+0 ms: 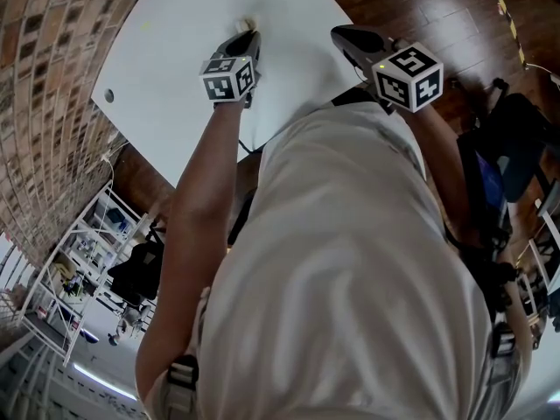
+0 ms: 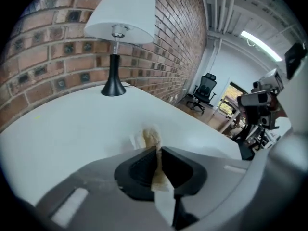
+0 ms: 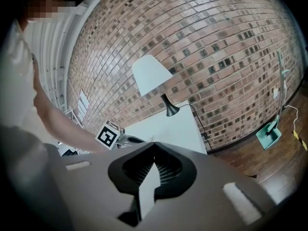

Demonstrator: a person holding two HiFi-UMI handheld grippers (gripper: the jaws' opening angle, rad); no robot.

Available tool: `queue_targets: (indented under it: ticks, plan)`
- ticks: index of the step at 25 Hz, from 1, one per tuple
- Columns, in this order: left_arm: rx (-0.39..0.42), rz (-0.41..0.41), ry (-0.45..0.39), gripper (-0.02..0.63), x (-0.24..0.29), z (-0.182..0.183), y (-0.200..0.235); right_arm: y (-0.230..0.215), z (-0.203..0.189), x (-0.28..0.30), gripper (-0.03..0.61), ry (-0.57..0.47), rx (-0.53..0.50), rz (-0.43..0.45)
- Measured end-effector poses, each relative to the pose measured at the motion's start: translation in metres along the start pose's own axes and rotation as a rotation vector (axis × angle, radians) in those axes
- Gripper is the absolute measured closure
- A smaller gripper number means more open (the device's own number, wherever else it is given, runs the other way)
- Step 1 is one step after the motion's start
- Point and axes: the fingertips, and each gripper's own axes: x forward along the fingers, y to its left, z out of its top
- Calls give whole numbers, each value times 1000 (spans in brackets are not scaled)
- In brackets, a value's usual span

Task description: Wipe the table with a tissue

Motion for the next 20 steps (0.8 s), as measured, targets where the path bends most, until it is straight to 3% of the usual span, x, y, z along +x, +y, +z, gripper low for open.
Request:
queue_targets:
  ticks: [3, 9, 12, 15, 20]
  plan:
    - [67, -82, 23, 575, 7, -3, -32, -2, 0, -1, 571, -1, 0, -3]
    - [121, -221, 85, 575, 16, -14, -87, -8, 2, -5, 571, -13, 3, -10]
    - [201, -289, 134, 575, 17, -22, -111, -11, 3, -9, 571, -19, 0, -15]
    - [215, -298, 129, 575, 17, -21, -108, -15, 5, -13, 571, -30, 5, -26]
    - [91, -174, 8, 575, 19, 17, -71, -21, 5, -22, 571, -31, 12, -45]
